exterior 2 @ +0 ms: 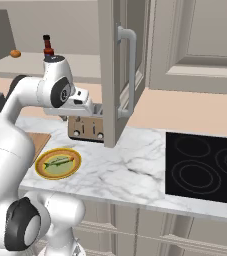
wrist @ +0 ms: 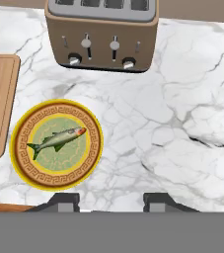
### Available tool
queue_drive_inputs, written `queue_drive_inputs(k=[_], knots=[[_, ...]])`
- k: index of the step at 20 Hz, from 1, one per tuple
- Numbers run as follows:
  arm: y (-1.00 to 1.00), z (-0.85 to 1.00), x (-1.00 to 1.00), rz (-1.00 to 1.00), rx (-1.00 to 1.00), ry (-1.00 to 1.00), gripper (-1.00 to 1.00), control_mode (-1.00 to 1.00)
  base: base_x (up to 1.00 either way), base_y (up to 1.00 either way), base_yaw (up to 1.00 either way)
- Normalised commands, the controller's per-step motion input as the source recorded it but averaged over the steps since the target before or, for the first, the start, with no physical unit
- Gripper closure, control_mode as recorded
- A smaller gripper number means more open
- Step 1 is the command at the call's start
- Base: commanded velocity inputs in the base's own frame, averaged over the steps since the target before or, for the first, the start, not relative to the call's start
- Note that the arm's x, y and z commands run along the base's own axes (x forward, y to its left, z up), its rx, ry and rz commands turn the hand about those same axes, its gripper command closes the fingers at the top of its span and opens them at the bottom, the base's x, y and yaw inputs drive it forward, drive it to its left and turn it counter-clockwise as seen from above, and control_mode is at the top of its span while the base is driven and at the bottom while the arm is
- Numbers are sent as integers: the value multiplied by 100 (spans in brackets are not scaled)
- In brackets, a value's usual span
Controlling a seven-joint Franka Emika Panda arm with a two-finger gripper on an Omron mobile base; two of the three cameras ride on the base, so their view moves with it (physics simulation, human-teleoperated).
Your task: Pick the fish from the plate and place it on the cutting board. Then pick the condiment bottle from the cabinet and place it next to the cutting board.
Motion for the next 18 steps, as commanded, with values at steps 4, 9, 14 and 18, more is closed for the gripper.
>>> queue_drive_inputs(k=[4, 9, 14, 18], knots=[[0, 0, -9, 0, 0, 0, -100, -100, 0, 0, 0], [0, 0, -31, 0, 0, -1, -100, -100, 0, 0, 0], [6, 0, -39, 0, 0, -2, -100, -100, 0, 0, 0], [14, 0, -37, 0, 1, -1, -100, -100, 0, 0, 0]])
